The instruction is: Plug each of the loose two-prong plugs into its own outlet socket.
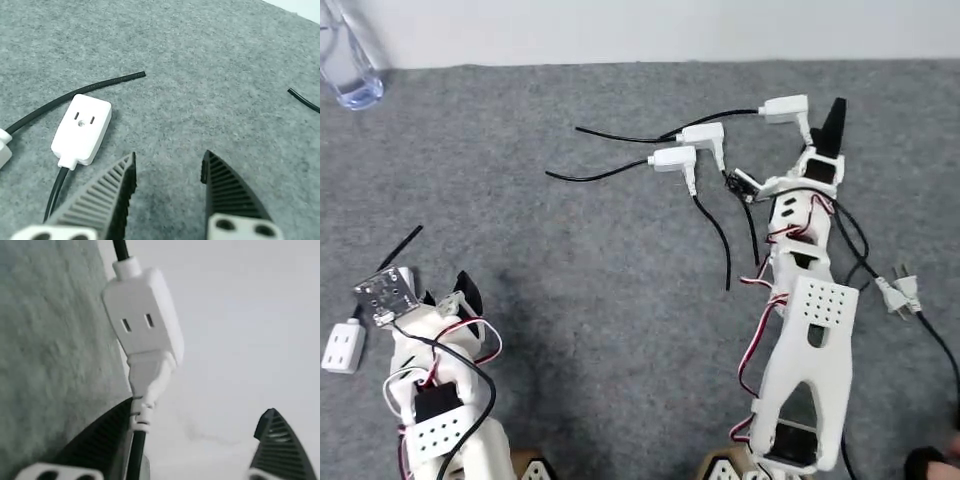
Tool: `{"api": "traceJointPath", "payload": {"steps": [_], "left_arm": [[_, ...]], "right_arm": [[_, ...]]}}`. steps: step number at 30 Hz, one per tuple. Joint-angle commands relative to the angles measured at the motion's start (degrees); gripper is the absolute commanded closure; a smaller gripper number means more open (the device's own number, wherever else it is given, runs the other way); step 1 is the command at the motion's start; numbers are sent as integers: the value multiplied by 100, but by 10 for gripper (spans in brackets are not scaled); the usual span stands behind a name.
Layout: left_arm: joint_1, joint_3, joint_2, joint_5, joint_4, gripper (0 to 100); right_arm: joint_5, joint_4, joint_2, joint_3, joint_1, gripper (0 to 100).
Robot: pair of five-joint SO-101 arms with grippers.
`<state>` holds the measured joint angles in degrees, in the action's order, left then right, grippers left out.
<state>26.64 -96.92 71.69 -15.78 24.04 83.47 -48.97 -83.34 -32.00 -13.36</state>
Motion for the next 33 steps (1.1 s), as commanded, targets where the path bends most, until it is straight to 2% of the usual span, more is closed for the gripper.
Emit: {"api": "traceJointPath", "payload": {"steps": [1, 8, 13, 18, 28, 33], "left_arm": [[-35, 31, 53, 35, -88, 793], [-35, 31, 53, 35, -88, 793], [-35, 31, 53, 35, -88, 793], [-35, 31, 53, 35, -88, 793], [-35, 31, 53, 35, -88, 793], [-35, 31, 53, 35, -88, 793]], "right_arm": [[-97, -602, -154, 0, -259, 659], [-62, -1631, 277, -79, -31, 660], [-53, -1675, 752, -457, 330, 660], [440, -848, 1376, -457, 629, 660], [413, 1253, 2404, -440, 567, 660], [-677, 2765, 2800, -431, 558, 661]]}}
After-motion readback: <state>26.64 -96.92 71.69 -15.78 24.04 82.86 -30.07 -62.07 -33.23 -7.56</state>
